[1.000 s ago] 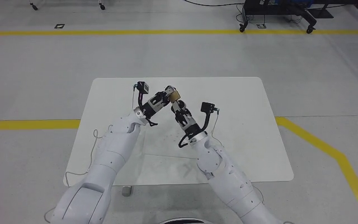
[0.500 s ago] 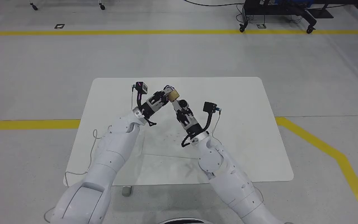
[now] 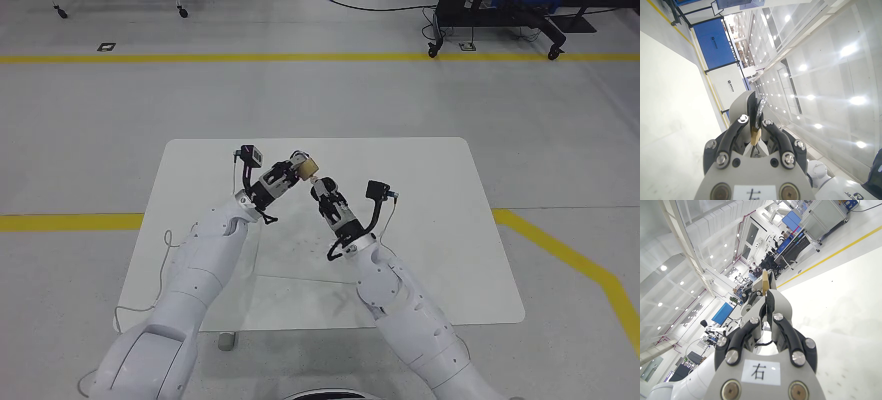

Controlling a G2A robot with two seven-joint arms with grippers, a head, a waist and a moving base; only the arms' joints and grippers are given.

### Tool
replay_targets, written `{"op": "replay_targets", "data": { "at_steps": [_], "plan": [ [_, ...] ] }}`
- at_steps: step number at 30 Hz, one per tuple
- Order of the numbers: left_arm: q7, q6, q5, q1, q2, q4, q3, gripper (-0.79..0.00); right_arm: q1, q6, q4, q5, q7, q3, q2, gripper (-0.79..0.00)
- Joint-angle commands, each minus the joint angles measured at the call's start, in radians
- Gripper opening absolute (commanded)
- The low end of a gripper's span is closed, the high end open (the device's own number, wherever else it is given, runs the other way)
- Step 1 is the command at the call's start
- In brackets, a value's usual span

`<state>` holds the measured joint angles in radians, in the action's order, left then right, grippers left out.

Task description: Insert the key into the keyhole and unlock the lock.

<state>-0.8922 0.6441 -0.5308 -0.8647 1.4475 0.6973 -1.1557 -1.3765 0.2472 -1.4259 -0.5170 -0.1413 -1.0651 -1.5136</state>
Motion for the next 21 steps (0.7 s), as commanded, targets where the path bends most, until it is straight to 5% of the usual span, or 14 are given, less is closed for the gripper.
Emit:
{"op": "replay_targets", "data": {
  "at_steps": [1, 10, 12, 13, 14, 21],
  "plan": [
    [-0.002, 0.000, 0.001, 0.001, 0.000, -0.001, 0.001, -0.785, 0.002, -0.002, 0.002, -0.001, -0.002, 0.002, -0.001, -0.785],
    [-0.011, -0.002, -0.003, 0.005, 0.001, -0.008, 0.004, -0.785, 0.006, 0.005, 0.008, 0.007, -0.004, 0.004, -0.002, -0.782],
    [-0.010, -0.001, -0.006, 0.005, 0.001, -0.008, 0.004, -0.785, 0.006, 0.010, 0.006, 0.013, -0.009, 0.000, -0.002, -0.514],
    [-0.011, -0.006, -0.014, 0.005, 0.002, -0.010, 0.003, -0.785, 0.005, 0.015, 0.005, 0.014, -0.014, -0.004, -0.002, -0.086],
    [-0.011, -0.013, -0.026, 0.005, 0.002, -0.013, 0.000, -0.785, 0.003, 0.021, 0.003, 0.015, -0.017, -0.006, -0.001, 0.000],
    [-0.005, -0.078, -0.100, 0.012, 0.003, -0.034, -0.020, -0.785, 0.001, 0.028, 0.001, 0.014, -0.017, -0.010, 0.000, 0.000]
  ]
}}
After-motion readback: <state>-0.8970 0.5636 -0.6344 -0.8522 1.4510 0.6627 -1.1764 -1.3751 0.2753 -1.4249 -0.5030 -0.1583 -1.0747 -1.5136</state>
